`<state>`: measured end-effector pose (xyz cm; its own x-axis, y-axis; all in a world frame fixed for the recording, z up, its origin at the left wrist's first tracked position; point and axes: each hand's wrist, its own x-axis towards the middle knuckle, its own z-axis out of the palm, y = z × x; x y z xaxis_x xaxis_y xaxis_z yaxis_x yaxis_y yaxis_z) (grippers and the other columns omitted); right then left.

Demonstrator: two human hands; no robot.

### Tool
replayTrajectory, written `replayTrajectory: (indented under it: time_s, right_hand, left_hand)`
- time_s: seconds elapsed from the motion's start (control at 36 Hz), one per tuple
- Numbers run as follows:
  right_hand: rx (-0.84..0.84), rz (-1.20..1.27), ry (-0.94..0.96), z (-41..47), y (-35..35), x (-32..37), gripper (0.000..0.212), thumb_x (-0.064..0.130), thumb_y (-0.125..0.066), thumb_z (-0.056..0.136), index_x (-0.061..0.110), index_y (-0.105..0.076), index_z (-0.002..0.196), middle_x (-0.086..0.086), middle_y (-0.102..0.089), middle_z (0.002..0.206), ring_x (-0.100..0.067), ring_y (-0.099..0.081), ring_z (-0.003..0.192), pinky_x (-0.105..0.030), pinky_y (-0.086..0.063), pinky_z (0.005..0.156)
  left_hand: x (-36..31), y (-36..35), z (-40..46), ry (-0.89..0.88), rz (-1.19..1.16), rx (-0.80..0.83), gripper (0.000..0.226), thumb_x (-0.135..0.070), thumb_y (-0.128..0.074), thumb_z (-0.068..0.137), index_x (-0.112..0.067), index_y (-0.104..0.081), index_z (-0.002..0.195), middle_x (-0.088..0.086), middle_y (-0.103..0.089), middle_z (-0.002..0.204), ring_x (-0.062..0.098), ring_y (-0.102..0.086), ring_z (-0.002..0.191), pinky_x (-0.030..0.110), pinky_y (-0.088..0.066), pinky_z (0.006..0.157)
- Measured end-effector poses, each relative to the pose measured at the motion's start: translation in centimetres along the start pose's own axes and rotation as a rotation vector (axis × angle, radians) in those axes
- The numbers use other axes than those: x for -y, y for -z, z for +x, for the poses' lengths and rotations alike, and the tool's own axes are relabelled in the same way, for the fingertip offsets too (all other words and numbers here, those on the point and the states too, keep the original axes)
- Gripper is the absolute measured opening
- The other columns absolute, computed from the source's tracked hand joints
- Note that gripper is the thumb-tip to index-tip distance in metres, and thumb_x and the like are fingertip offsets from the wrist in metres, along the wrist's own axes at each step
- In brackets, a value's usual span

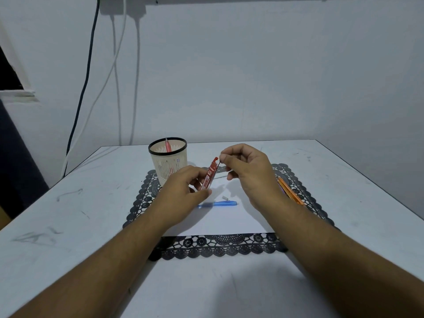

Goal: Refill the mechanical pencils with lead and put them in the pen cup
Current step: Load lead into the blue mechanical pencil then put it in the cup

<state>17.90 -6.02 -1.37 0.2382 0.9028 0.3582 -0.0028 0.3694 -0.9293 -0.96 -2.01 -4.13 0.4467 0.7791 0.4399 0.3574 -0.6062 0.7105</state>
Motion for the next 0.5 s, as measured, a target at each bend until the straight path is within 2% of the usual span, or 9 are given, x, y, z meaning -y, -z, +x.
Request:
replayTrajectory:
  time_s: [0.28,0.39,0.5]
  right_hand:
    - [0.071,-0.114,0.021,0.14,0.02,-0.32,0.017,0.001,-0.072,0.092,0.017,-0.078,0.096,-0.001,-0.077,0.086,-0.012,-0.067,0.077,-0.031,-0.055,0.069]
    - [0.057,-0.093,0.006,0.12,0.17,-0.13,0.016,0.001,-0.071,0.092,0.015,-0.079,0.096,0.000,-0.077,0.085,-0.009,-0.067,0.076,-0.029,-0.055,0.068]
    - [0.037,-0.082,0.004,0.12,0.25,-0.06,0.016,0.004,-0.072,0.092,0.018,-0.080,0.096,-0.006,-0.077,0.091,-0.014,-0.065,0.076,-0.029,-0.056,0.068]
  left_hand:
    - [0.33,0.08,-0.03,0.004,0.014,0.000,0.031,-0.014,-0.078,0.087,-0.034,-0.072,0.111,-0.010,-0.065,0.101,0.008,-0.062,0.094,0.043,-0.055,0.084]
    - [0.23,0.10,-0.05,0.004,0.009,0.001,0.033,-0.015,-0.078,0.087,-0.037,-0.071,0.110,-0.010,-0.065,0.102,0.009,-0.062,0.095,0.041,-0.056,0.084]
    - [0.15,-0.01,0.02,0.002,0.005,0.002,0.034,-0.013,-0.079,0.087,-0.038,-0.070,0.109,-0.011,-0.065,0.102,0.009,-0.063,0.094,0.041,-0.056,0.084]
